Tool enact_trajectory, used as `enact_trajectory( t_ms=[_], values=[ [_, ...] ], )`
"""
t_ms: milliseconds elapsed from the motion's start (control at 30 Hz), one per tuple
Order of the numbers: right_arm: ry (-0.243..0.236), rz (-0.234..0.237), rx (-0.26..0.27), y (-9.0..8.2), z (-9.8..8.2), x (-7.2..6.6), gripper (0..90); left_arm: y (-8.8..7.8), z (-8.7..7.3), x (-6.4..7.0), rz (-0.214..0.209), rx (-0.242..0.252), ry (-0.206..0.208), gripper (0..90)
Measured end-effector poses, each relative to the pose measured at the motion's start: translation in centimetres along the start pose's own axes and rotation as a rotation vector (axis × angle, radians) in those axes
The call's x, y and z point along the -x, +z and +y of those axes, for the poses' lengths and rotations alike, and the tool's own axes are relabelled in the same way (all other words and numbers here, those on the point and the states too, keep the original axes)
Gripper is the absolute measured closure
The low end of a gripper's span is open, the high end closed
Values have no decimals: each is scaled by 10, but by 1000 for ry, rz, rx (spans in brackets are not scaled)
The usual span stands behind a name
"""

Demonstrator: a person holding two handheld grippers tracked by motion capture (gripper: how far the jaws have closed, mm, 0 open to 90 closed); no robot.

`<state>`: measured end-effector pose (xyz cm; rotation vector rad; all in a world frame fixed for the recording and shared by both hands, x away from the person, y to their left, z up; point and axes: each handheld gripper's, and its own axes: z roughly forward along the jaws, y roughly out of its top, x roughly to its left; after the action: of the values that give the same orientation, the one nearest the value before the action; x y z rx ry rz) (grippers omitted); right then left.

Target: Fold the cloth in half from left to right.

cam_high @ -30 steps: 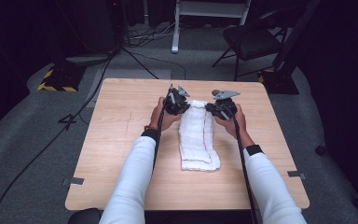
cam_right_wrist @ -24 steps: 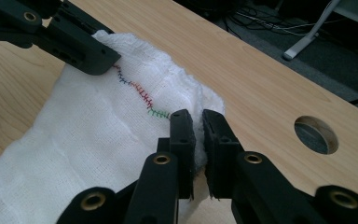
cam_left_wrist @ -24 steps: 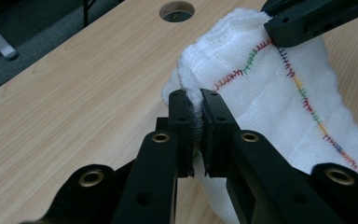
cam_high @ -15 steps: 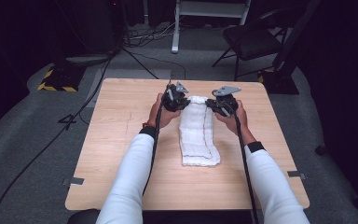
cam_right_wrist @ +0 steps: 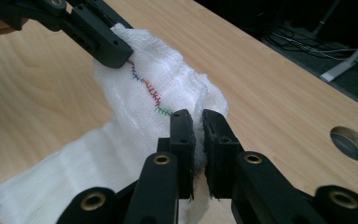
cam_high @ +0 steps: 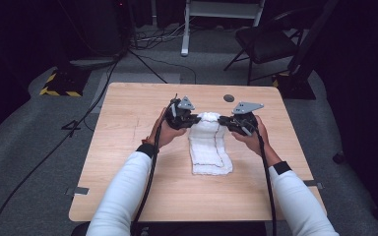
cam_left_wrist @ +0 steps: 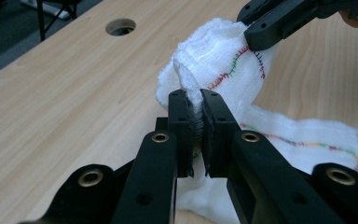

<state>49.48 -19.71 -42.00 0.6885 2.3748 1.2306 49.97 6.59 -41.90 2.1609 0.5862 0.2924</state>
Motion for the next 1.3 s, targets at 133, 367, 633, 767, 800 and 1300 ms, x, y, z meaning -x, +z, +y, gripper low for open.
enact_trajectory(
  t_ms=[133, 367, 633, 767, 800, 1300],
  values=[
    [-20, 45, -2, -10, -7, -11, 831, -6, -8, 17, -28, -23, 53, 836],
    [-62, 104, -16, -25, -19, -33, 830, -9, -26, 39, -67, -42, 89, 829],
    [-75, 148, -39, -37, -38, -49, 827, -9, -38, 62, -116, -76, 123, 824],
    [-72, 168, -54, -41, -47, -53, 822, -6, -44, 75, -133, -107, 152, 827],
    [-69, 170, -56, -42, -50, -55, 821, -5, -45, 79, -140, -111, 157, 827],
    [-71, 194, -131, -48, -82, -72, 800, -1, -65, 101, -146, -159, 178, 789]
  ],
)
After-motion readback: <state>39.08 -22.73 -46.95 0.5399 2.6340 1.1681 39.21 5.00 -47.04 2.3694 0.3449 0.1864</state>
